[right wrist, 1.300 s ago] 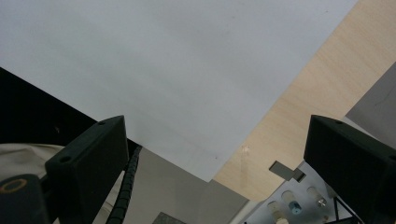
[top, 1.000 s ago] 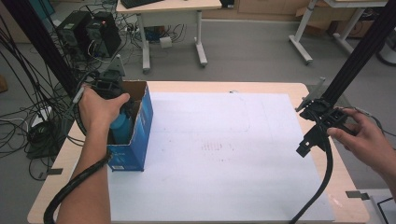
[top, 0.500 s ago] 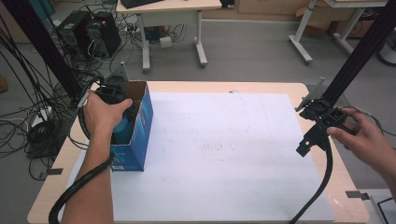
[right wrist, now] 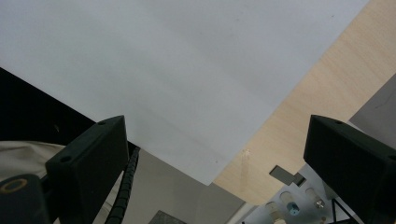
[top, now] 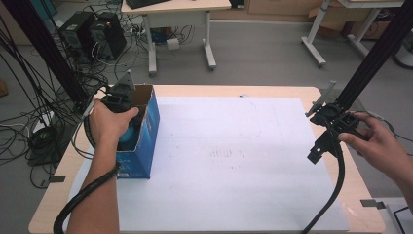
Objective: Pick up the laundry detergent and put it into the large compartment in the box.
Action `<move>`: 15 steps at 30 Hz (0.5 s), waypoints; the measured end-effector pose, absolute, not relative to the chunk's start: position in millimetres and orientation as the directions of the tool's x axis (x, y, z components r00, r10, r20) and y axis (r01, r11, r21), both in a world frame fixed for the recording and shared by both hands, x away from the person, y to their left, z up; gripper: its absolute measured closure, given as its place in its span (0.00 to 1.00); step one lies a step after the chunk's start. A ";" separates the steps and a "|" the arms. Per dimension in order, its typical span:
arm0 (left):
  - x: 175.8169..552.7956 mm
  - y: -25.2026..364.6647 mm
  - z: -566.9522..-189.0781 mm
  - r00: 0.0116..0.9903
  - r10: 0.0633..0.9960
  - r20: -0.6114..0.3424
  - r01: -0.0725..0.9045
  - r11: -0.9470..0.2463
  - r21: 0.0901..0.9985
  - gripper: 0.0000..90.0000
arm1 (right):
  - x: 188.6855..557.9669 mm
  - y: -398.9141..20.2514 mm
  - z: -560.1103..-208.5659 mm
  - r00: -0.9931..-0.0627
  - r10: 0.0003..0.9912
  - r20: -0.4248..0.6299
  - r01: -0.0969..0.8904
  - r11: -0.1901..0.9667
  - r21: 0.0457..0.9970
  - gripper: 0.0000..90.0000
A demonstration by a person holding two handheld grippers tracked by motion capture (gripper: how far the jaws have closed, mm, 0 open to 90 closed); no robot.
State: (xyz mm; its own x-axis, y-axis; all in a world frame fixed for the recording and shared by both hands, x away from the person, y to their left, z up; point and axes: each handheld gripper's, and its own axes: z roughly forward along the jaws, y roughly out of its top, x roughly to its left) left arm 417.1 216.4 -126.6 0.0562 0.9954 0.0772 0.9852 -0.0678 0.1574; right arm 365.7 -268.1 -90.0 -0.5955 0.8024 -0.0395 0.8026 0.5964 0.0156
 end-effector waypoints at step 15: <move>419.3 223.8 -131.3 0.028 0.998 0.056 0.989 -0.036 0.144 0.39 | 363.7 -257.0 -88.5 -0.617 0.785 -0.046 0.786 0.618 0.014 0.07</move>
